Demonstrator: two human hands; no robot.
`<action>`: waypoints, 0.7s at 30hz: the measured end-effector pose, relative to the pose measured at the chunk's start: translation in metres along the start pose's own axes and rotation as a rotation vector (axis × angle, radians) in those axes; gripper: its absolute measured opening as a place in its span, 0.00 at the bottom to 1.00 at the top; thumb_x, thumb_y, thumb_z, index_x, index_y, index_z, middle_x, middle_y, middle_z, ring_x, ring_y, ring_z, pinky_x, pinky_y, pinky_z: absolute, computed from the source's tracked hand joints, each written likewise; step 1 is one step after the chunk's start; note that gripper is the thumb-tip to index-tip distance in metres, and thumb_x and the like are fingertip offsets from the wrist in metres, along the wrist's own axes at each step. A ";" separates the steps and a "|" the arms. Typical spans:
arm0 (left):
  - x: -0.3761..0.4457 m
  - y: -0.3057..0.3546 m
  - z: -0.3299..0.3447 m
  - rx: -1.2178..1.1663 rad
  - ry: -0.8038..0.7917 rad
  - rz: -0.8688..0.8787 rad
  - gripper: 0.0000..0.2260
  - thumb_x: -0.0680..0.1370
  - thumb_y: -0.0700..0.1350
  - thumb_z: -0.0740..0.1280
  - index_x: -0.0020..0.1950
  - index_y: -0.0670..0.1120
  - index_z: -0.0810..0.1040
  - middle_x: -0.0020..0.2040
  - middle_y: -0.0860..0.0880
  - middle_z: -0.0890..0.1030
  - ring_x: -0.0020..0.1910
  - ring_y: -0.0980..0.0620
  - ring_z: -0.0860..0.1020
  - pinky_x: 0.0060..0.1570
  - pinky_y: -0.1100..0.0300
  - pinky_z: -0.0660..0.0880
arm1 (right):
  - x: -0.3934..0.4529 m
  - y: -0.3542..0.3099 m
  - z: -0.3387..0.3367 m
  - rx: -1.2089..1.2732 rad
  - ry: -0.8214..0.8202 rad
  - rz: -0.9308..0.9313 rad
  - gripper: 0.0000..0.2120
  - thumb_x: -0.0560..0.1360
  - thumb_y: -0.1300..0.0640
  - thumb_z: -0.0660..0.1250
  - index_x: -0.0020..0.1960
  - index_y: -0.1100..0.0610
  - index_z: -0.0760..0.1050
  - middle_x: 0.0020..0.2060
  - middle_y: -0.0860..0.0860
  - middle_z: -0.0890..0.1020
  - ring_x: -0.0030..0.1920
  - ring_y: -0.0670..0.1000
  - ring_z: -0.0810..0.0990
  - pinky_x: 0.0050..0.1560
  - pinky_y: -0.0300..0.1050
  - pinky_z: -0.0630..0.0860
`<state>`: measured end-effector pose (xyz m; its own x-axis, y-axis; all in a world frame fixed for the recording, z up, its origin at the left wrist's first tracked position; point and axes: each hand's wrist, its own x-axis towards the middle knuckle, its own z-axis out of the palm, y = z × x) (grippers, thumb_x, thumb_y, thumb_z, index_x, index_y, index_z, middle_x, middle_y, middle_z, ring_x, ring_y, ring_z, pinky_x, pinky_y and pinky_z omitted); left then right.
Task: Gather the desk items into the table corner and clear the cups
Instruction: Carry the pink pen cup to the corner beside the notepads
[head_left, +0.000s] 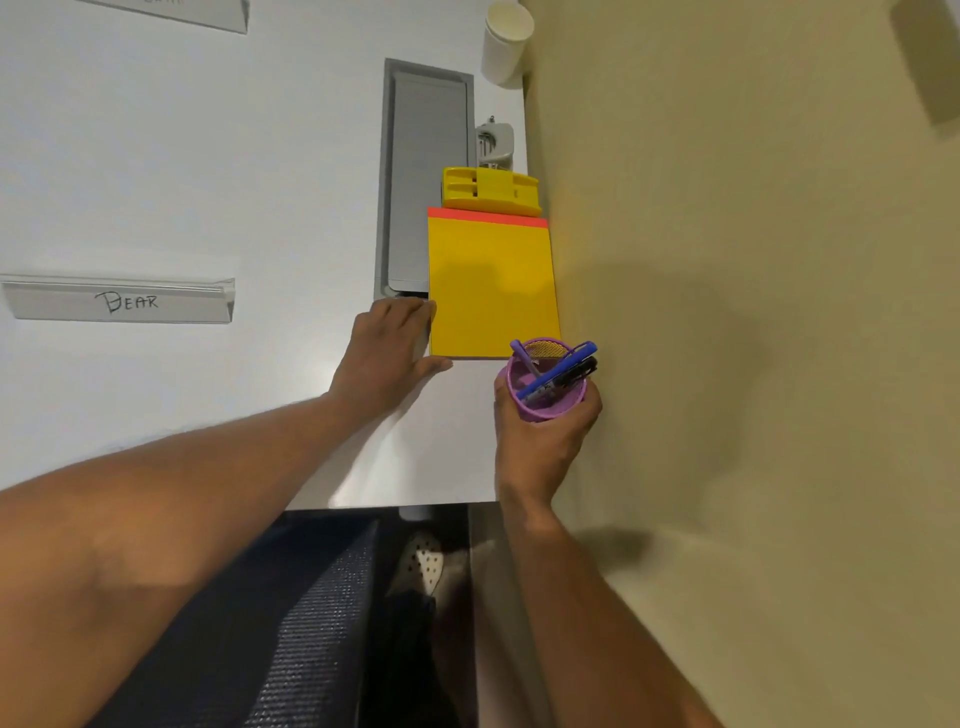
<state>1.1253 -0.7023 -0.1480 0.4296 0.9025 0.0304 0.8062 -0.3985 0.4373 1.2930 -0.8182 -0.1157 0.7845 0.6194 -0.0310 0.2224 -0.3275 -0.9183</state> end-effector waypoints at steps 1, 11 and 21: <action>0.000 -0.002 0.004 0.004 0.017 0.004 0.34 0.78 0.67 0.66 0.73 0.43 0.76 0.69 0.44 0.79 0.68 0.41 0.75 0.62 0.45 0.73 | 0.001 0.002 0.002 0.015 0.003 0.008 0.48 0.63 0.43 0.85 0.75 0.47 0.62 0.69 0.51 0.74 0.68 0.54 0.78 0.60 0.53 0.84; -0.009 -0.009 0.027 0.002 0.177 0.086 0.26 0.84 0.60 0.63 0.75 0.44 0.72 0.71 0.44 0.76 0.69 0.41 0.73 0.62 0.43 0.71 | -0.011 0.029 0.004 -0.017 0.051 0.066 0.48 0.65 0.40 0.82 0.78 0.50 0.63 0.71 0.49 0.77 0.71 0.51 0.77 0.67 0.57 0.79; -0.007 -0.009 0.032 0.019 0.233 0.048 0.22 0.84 0.61 0.64 0.72 0.48 0.76 0.70 0.49 0.79 0.68 0.45 0.74 0.61 0.48 0.69 | -0.009 0.032 0.019 -0.001 0.086 0.071 0.44 0.70 0.48 0.82 0.79 0.54 0.65 0.71 0.51 0.78 0.71 0.50 0.77 0.70 0.57 0.77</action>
<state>1.1279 -0.7105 -0.1812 0.3637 0.8950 0.2583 0.7954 -0.4427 0.4139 1.2821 -0.8211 -0.1523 0.8451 0.5311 -0.0614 0.1654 -0.3689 -0.9146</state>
